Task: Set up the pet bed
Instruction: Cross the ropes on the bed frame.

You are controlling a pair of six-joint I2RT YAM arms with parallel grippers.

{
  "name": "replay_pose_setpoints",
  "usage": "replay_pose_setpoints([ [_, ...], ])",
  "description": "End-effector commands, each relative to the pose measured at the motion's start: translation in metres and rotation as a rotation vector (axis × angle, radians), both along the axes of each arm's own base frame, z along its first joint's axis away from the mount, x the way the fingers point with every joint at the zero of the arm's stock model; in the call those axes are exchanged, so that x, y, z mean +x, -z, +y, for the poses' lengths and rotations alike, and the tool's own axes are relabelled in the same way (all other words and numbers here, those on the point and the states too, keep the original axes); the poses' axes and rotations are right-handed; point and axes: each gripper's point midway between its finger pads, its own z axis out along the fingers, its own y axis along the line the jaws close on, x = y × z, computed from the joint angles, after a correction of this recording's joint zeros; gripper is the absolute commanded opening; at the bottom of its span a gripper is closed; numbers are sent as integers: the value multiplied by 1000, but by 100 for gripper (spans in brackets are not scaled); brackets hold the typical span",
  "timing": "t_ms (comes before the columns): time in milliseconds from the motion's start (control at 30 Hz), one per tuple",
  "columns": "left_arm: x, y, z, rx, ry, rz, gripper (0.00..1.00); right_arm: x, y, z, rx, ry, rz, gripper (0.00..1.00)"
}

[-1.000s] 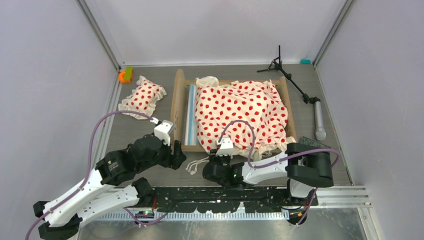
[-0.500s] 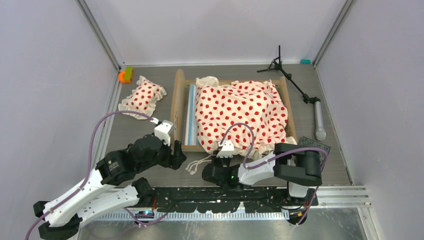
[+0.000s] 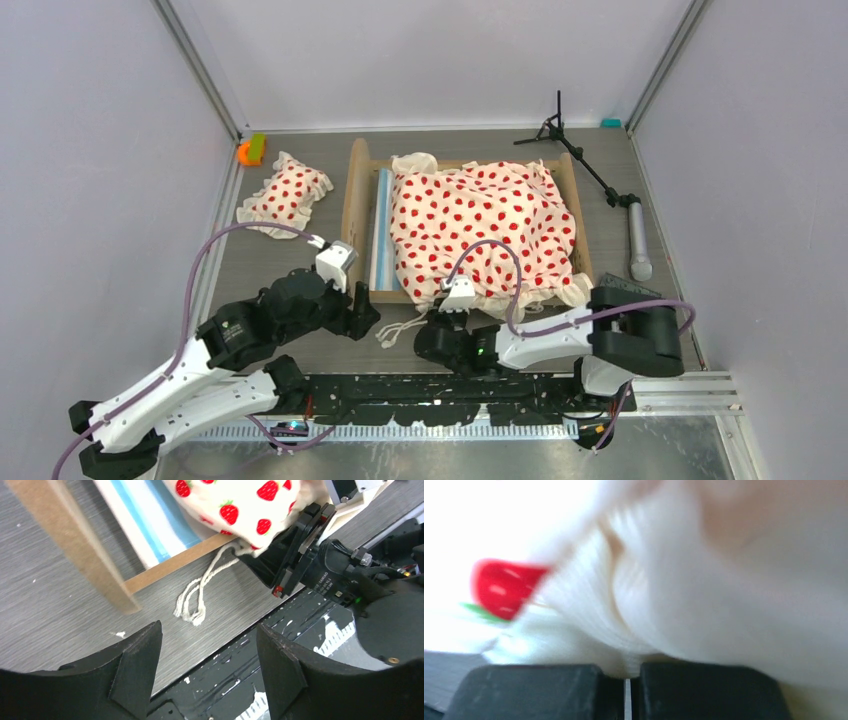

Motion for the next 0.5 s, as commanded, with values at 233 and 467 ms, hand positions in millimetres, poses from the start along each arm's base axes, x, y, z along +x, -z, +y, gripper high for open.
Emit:
replay_pose_setpoints([
  [233, 17, -17, -45, -138, 100, -107, 70, -27, -67, -2, -21, -292, 29, 0],
  [467, 16, -7, -59, -183, 140, -108, 67, -35, -81, -16, -75, -406, 94, 0],
])
